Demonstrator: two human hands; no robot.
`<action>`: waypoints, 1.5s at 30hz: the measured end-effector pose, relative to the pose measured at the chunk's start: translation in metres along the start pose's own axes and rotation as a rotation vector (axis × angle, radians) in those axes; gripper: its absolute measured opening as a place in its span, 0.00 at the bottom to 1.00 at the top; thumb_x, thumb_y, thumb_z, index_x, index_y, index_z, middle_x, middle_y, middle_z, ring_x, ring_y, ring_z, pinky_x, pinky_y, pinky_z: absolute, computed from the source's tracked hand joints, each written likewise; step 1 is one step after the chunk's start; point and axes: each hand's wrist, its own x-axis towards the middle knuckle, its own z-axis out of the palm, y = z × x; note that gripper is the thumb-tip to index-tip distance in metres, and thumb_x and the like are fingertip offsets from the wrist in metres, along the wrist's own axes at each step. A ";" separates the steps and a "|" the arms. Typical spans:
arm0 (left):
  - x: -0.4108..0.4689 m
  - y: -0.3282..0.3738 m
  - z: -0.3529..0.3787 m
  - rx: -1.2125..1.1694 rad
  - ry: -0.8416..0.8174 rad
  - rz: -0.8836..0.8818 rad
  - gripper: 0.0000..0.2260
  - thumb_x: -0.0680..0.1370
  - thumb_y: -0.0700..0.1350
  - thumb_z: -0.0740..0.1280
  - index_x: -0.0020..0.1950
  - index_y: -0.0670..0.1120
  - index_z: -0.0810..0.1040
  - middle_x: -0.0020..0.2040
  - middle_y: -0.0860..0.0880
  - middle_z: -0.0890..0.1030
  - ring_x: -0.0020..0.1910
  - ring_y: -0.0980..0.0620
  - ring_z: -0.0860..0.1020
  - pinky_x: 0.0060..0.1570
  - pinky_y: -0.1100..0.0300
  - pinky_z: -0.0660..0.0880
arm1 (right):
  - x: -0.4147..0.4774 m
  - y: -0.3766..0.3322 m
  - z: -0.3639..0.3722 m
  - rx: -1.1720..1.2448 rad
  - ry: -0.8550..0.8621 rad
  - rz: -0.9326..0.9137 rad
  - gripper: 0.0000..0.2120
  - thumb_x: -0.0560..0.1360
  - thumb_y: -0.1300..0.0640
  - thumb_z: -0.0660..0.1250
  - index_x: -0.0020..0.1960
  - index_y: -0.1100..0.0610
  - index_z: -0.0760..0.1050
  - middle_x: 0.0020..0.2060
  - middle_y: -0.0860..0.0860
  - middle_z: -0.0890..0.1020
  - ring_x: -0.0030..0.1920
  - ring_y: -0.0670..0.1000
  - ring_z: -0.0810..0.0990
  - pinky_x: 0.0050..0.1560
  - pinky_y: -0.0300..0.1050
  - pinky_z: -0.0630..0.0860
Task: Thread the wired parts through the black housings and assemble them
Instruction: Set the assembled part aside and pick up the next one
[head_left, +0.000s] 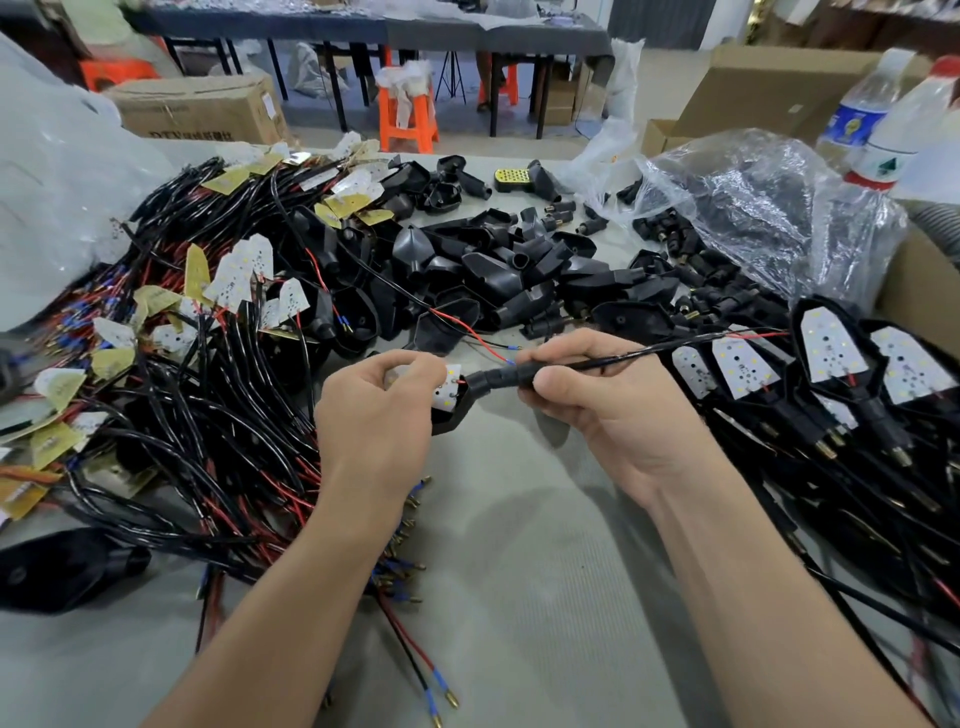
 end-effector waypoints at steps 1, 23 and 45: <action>-0.001 0.000 0.001 -0.004 0.011 -0.007 0.08 0.65 0.53 0.70 0.39 0.55 0.87 0.30 0.55 0.82 0.31 0.53 0.77 0.35 0.55 0.73 | -0.001 -0.001 -0.002 -0.012 -0.011 0.006 0.12 0.67 0.73 0.72 0.38 0.57 0.85 0.44 0.59 0.87 0.43 0.55 0.86 0.46 0.46 0.83; -0.030 0.014 0.005 -0.189 -0.080 0.089 0.07 0.72 0.47 0.68 0.44 0.51 0.86 0.41 0.54 0.84 0.41 0.54 0.79 0.43 0.56 0.76 | -0.027 -0.034 0.030 -0.167 0.161 0.025 0.10 0.69 0.67 0.71 0.40 0.53 0.85 0.41 0.70 0.83 0.38 0.54 0.86 0.44 0.46 0.82; -0.021 0.039 -0.048 -0.538 -0.342 -0.299 0.11 0.70 0.43 0.72 0.50 0.47 0.89 0.51 0.41 0.87 0.48 0.48 0.87 0.45 0.60 0.82 | -0.037 -0.053 0.073 -0.197 0.170 0.069 0.04 0.78 0.71 0.67 0.49 0.68 0.81 0.37 0.58 0.83 0.41 0.52 0.83 0.46 0.46 0.84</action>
